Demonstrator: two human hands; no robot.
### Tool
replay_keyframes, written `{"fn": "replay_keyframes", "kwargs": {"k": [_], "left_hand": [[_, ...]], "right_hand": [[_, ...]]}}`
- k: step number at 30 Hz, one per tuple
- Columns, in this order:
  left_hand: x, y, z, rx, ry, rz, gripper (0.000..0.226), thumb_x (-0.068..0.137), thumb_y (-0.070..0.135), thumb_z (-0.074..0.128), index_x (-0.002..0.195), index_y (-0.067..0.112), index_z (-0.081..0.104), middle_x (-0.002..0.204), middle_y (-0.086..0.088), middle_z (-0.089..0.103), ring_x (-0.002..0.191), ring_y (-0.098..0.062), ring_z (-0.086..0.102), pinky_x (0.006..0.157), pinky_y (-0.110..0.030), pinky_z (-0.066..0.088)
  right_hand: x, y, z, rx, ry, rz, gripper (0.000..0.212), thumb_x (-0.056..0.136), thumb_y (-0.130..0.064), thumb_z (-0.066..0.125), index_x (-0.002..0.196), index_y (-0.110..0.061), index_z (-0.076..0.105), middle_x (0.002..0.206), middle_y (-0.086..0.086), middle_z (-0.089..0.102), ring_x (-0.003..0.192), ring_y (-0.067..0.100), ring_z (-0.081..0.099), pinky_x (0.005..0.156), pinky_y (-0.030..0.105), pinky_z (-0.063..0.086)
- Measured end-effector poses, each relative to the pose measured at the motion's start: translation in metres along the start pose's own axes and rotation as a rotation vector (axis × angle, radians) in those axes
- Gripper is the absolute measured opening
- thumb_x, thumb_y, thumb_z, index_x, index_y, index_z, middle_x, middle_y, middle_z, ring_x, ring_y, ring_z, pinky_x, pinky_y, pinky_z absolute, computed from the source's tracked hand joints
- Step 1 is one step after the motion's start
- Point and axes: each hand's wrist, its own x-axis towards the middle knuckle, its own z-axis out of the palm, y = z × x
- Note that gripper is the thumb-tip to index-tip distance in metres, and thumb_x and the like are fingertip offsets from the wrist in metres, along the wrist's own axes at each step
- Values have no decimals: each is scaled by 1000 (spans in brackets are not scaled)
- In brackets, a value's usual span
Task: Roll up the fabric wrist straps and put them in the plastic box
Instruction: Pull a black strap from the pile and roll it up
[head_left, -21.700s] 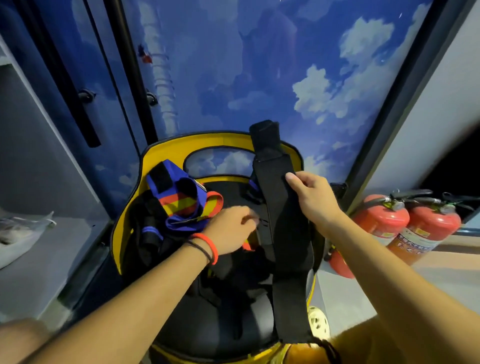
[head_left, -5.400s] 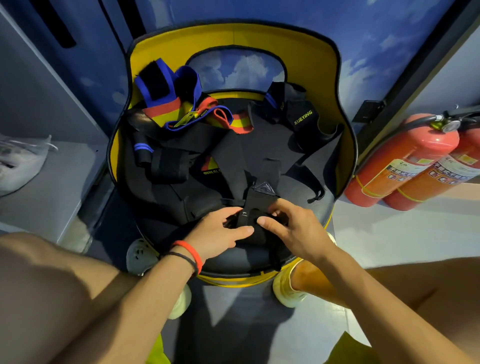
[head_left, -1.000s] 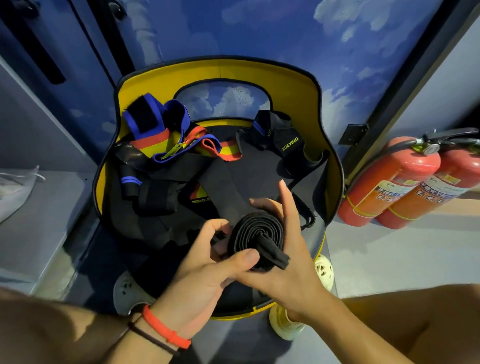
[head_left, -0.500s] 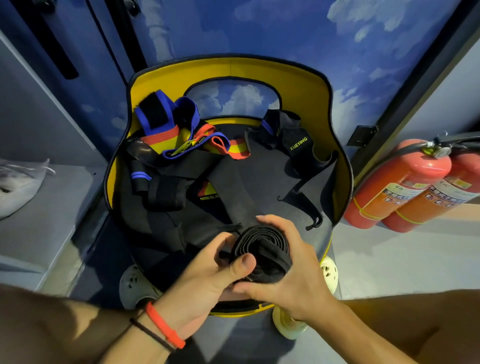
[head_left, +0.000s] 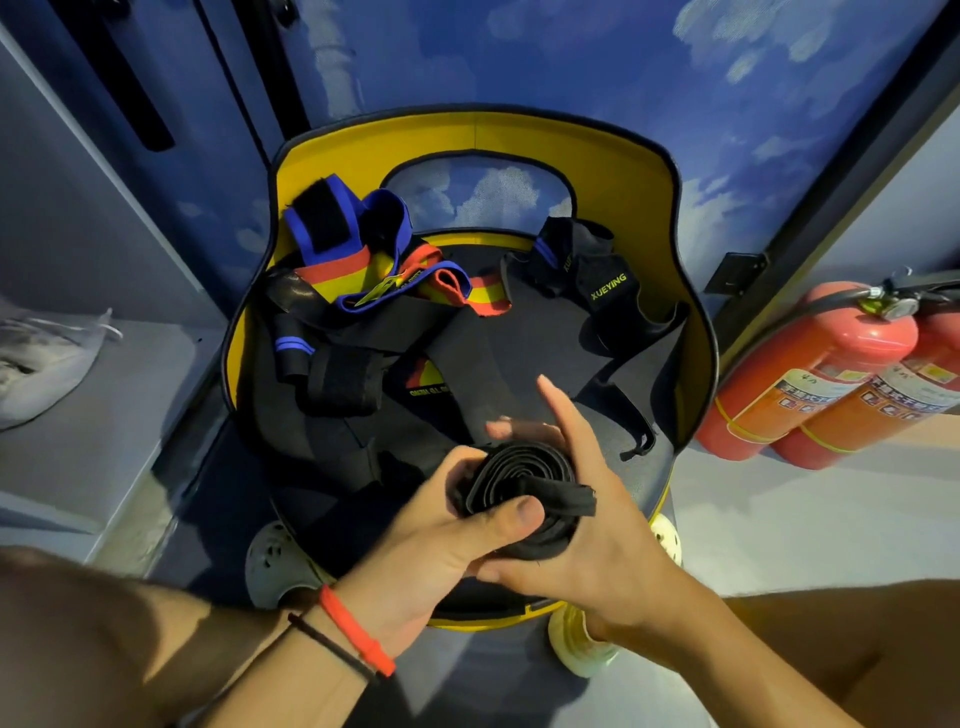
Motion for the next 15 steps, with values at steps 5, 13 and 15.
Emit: {"fn": "replay_keyframes", "kwargs": {"k": [5, 13, 15], "left_hand": [[1, 2, -1, 18, -4, 22, 87, 46, 50, 97, 113, 8, 61, 107, -13, 73, 102, -24, 72, 68, -28, 57], [4, 5, 8, 118, 41, -47, 94, 51, 67, 87, 122, 12, 60, 116, -7, 74, 111, -20, 70, 83, -40, 58], [4, 11, 15, 122, 35, -22, 82, 67, 73, 73, 125, 17, 60, 120, -5, 72, 115, -18, 68, 91, -44, 57]], "right_hand": [[-1, -3, 2, -40, 32, 60, 86, 55, -38, 98, 122, -40, 45, 118, -5, 62, 113, 19, 62, 89, 42, 56], [4, -10, 2, 7, 121, 49, 69, 57, -47, 94, 106, -44, 45, 108, -3, 62, 109, 28, 60, 84, 49, 54], [7, -13, 0, 83, 155, 45, 72, 58, -39, 95, 111, -35, 47, 107, 0, 65, 107, 28, 63, 83, 48, 56]]}}
